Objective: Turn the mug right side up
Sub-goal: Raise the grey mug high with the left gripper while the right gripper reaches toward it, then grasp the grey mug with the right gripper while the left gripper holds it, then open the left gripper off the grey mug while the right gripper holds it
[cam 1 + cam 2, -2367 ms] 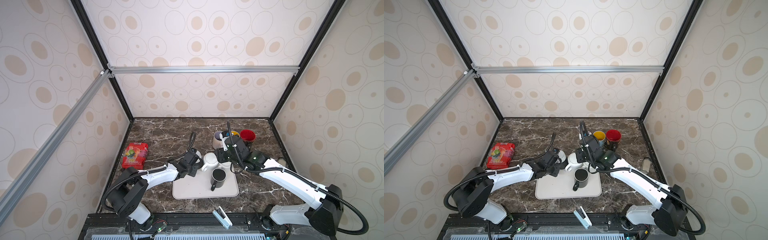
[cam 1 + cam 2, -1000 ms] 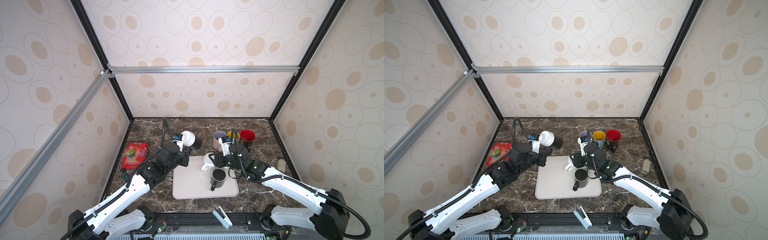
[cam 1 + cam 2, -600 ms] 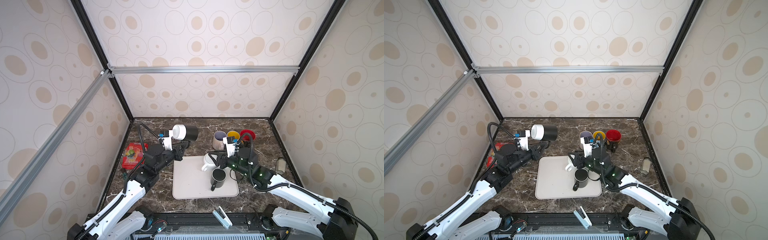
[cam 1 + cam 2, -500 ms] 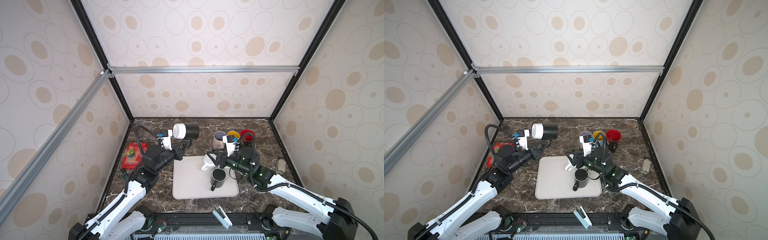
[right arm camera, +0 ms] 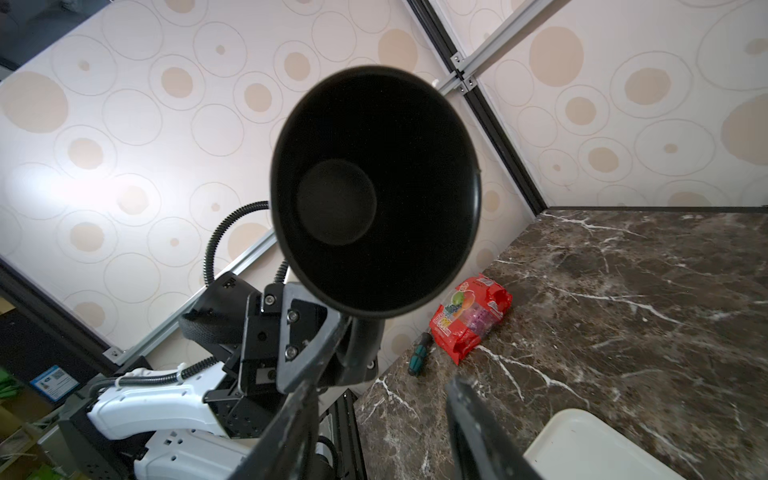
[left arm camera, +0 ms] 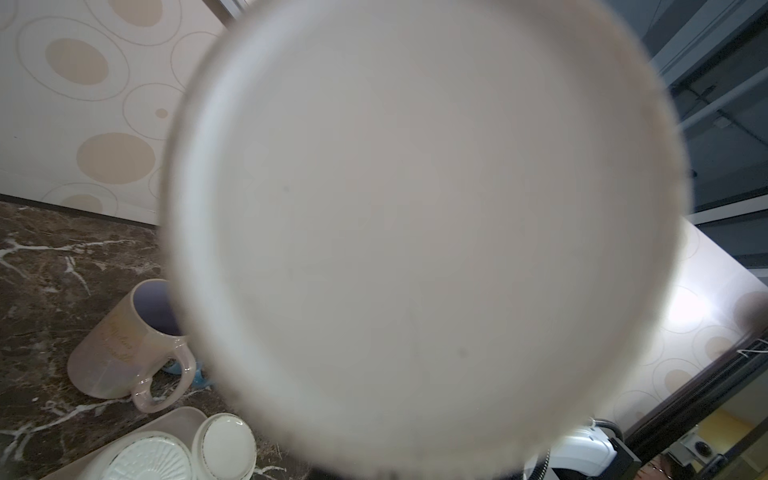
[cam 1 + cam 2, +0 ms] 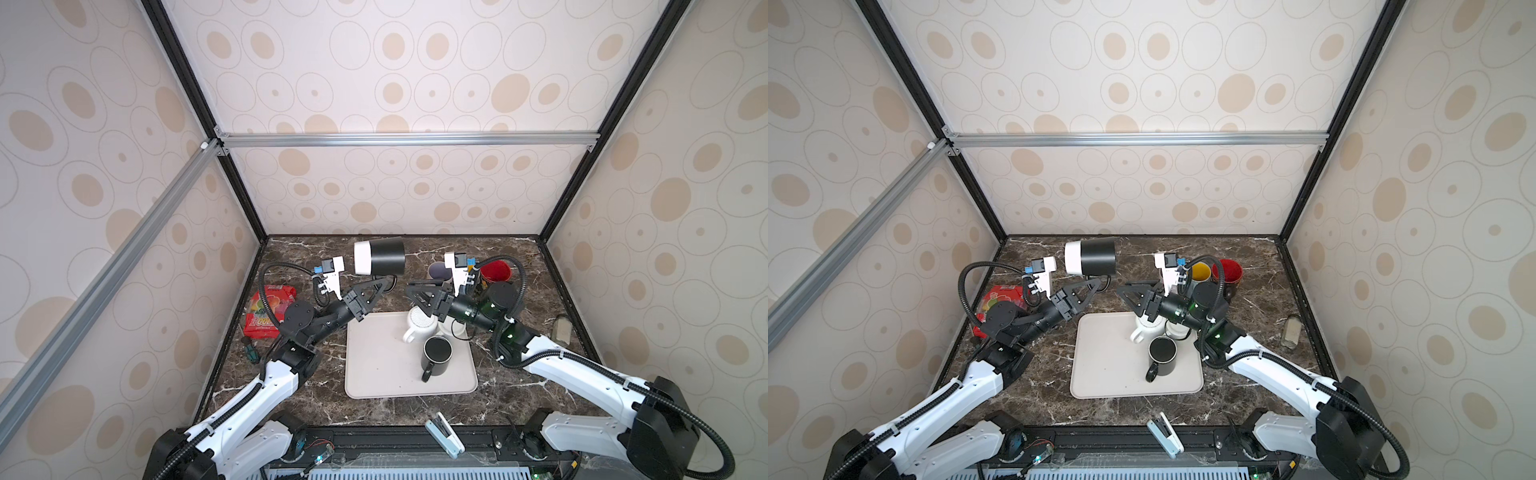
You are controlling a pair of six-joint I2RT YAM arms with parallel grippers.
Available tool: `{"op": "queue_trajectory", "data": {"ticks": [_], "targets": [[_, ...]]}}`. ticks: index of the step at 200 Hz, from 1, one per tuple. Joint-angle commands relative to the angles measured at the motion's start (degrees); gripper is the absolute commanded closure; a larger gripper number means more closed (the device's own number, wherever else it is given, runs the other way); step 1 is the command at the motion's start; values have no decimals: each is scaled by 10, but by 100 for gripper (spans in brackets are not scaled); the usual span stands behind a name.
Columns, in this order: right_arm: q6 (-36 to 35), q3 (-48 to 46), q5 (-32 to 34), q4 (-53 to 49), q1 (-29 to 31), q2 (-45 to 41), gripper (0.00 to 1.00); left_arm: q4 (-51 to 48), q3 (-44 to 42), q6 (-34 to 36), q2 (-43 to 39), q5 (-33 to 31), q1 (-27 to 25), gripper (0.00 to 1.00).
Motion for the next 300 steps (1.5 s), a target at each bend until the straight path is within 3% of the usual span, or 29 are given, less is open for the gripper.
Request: {"op": "queue_trajectory", "data": {"ticks": [1, 69, 203, 237, 252, 288, 300], "targets": [[46, 25, -40, 81, -3, 19, 51, 143, 5, -48, 5, 26, 3, 100], [107, 60, -44, 131, -3, 78, 60, 196, -5, -75, 24, 43, 2, 100], [159, 108, -27, 143, -2, 141, 69, 149, 4, -38, 37, 62, -17, 100], [168, 124, -17, 147, -1, 159, 82, 142, 5, -32, 42, 67, -19, 100], [174, 128, -12, 156, -1, 167, 100, 140, 4, -32, 45, 69, -19, 100], [181, 150, -27, 135, -3, 175, 100, 79, 8, -4, 43, 52, -17, 100], [162, 163, -32, 91, -3, 171, 100, 45, 16, 11, 39, 42, -16, 81]]}}
